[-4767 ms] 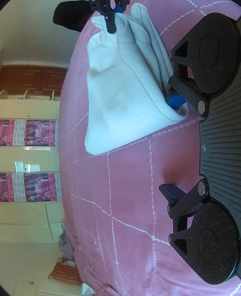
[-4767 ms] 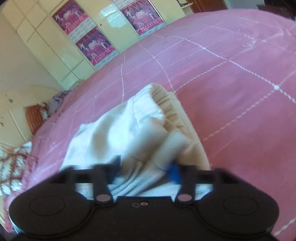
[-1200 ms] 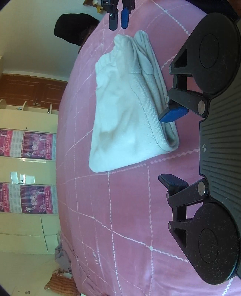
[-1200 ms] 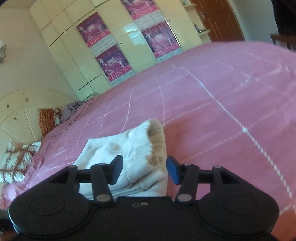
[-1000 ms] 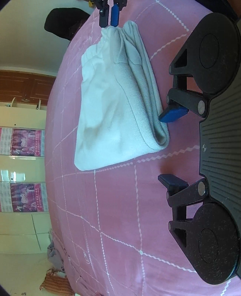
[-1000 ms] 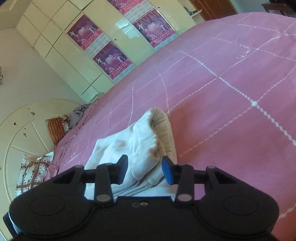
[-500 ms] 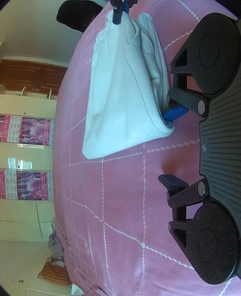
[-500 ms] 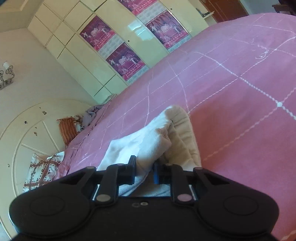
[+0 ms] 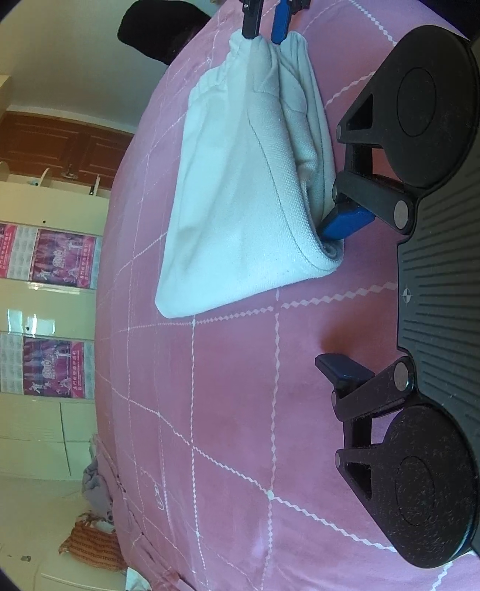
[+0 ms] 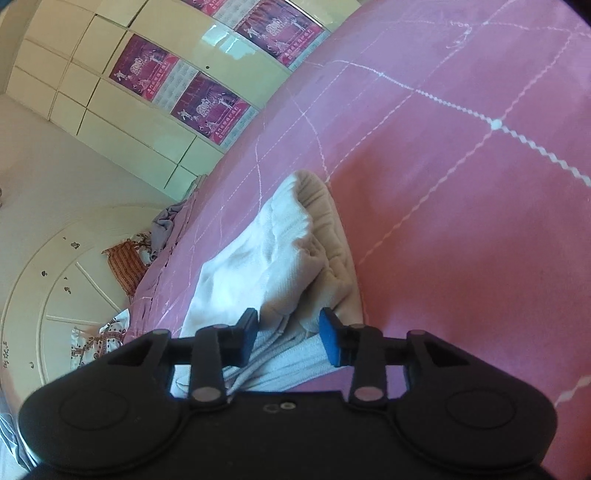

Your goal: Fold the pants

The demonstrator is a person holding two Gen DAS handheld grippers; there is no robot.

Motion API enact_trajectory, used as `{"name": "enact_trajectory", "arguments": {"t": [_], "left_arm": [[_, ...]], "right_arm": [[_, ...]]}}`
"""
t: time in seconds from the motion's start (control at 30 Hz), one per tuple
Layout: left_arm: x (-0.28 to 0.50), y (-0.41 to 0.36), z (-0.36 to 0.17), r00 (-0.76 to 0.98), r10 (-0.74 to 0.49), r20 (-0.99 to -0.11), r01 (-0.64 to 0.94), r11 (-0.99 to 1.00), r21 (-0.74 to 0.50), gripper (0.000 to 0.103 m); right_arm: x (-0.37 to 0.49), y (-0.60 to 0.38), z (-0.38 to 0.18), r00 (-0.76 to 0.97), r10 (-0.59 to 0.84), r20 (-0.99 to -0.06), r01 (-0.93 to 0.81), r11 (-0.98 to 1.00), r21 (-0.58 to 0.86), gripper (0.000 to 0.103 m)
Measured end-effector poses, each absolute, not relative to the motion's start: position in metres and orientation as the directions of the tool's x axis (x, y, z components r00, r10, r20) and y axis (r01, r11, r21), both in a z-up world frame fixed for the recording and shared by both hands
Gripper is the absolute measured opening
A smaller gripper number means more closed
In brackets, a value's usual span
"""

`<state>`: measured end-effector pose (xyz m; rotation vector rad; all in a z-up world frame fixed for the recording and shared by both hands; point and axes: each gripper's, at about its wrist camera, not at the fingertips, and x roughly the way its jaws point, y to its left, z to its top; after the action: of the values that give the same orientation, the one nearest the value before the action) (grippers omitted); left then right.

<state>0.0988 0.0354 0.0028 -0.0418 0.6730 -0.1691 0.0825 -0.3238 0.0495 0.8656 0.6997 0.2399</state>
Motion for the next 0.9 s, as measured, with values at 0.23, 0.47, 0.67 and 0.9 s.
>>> {"name": "enact_trajectory", "arguments": {"t": [0.23,0.47,0.67,0.9], "left_arm": [[0.105,0.045,0.001,0.768,-0.172,-0.616,0.1,0.984,-0.151,0.067],[0.101,0.057,0.008,0.836,-0.134,-0.533,0.044,0.983,-0.177,0.069],[0.111,0.059,-0.005,0.778,-0.163,-0.606,0.017,0.971,-0.239,0.073],[0.1,0.055,0.002,0.786,-0.145,-0.601,0.028,0.98,-0.199,0.072]], "right_arm": [[0.093,-0.325,0.041,0.736,0.505,-0.451,0.094,0.584,0.807,0.047],[0.092,-0.315,0.058,0.794,0.494,-0.354,-0.037,0.621,0.783,0.021],[0.105,-0.313,0.038,0.72,0.493,-0.488,0.078,0.641,0.763,0.023],[0.1,-0.307,0.044,0.745,0.452,-0.49,0.064,0.684,0.727,0.021]]}}
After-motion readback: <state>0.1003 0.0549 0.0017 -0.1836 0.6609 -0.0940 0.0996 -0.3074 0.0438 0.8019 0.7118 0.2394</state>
